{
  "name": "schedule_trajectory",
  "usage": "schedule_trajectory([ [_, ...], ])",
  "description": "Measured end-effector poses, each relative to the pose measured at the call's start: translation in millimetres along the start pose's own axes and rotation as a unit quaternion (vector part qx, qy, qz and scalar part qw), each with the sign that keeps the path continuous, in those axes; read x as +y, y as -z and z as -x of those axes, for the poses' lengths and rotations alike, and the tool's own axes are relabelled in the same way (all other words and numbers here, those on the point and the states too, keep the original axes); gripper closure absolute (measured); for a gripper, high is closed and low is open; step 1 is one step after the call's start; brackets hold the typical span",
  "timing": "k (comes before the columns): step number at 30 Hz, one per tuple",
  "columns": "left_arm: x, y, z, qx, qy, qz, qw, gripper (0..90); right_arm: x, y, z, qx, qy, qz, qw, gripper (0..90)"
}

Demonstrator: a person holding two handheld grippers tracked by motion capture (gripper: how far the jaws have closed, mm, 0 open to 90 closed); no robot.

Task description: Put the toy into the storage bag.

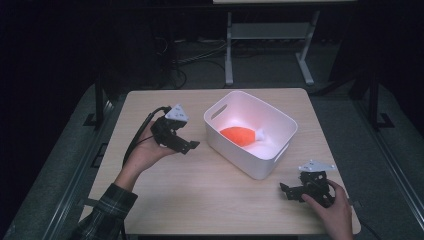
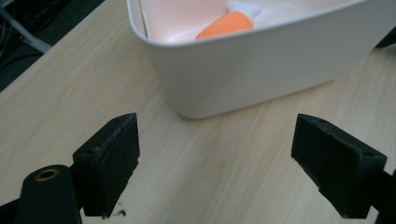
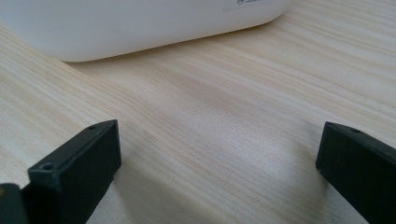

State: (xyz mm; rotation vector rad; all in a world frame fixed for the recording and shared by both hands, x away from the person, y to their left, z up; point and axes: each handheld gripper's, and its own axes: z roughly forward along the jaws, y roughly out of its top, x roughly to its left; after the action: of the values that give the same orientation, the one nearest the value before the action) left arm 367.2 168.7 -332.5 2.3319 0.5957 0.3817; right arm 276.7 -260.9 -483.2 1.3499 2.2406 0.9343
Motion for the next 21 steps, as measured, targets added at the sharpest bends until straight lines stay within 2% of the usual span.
schedule_trajectory([
  [1,-11.6,2.6,3.1,0.003,0.006,0.000,1.0000,14.7,0.0,0.0,-0.1,0.000,-0.001,0.000,1.0000,0.0],
  [2,-11.6,2.6,3.1,0.003,0.006,0.000,1.0000,14.7,0.0,0.0,-0.1,0.000,-0.001,0.000,1.0000,0.0],
  [5,-35.2,7.0,8.1,0.011,0.019,0.004,0.9997,14.7,0.0,0.0,-0.2,0.000,-0.001,0.000,1.0000,0.0],
  [6,-35.2,7.0,8.1,0.011,0.019,0.004,0.9997,14.8,0.0,0.0,-0.2,0.000,-0.001,0.000,1.0000,0.0],
  [7,-45.4,8.6,10.9,0.011,0.028,0.008,0.9995,14.8,0.0,0.0,-0.2,0.000,-0.001,0.000,1.0000,0.0],
  [8,-45.4,8.6,10.9,0.011,0.028,0.008,0.9995,14.8,0.0,0.0,-0.2,0.000,-0.001,0.000,1.0000,0.0],
  [9,-58.2,10.1,15.5,0.015,0.036,0.011,0.9992,14.9,0.0,-0.1,0.0,0.000,0.000,0.000,1.0000,0.0],
  [10,-58.2,10.1,15.5,0.015,0.036,0.011,0.9992,14.9,0.0,-0.1,0.0,0.000,0.000,0.000,1.0000,0.0],
  [11,-68.2,11.1,19.3,0.019,0.042,0.015,0.9989,14.8,0.0,-0.1,-0.1,0.000,0.000,0.000,1.0000,0.0],
  [12,-68.2,11.1,19.3,0.019,0.042,0.015,0.9989,14.8,0.0,-0.1,-0.1,0.000,0.000,0.000,1.0000,0.0],
  [17,-102.7,11.4,30.6,0.033,0.064,0.024,0.9971,14.9,0.0,-0.1,-0.1,0.000,-0.001,0.000,1.0000,0.0],
  [18,-102.7,11.4,30.6,0.033,0.064,0.024,0.9971,14.8,0.0,-0.1,-0.1,0.000,-0.001,0.000,1.0000,0.0],
  [19,-115.5,11.2,33.7,0.043,0.075,0.030,0.9958,14.8,0.0,-0.1,-0.1,0.000,-0.001,0.000,1.0000,0.0],
  [20,-115.5,11.2,33.7,0.043,0.075,0.030,0.9958,14.9,0.0,-0.1,-0.1,0.000,-0.001,0.000,1.0000,0.0],
  [21,-124.3,10.6,35.3,0.046,0.082,0.033,0.9950,14.9,0.0,-0.2,-0.1,0.000,-0.001,0.000,1.0000,0.0],
])
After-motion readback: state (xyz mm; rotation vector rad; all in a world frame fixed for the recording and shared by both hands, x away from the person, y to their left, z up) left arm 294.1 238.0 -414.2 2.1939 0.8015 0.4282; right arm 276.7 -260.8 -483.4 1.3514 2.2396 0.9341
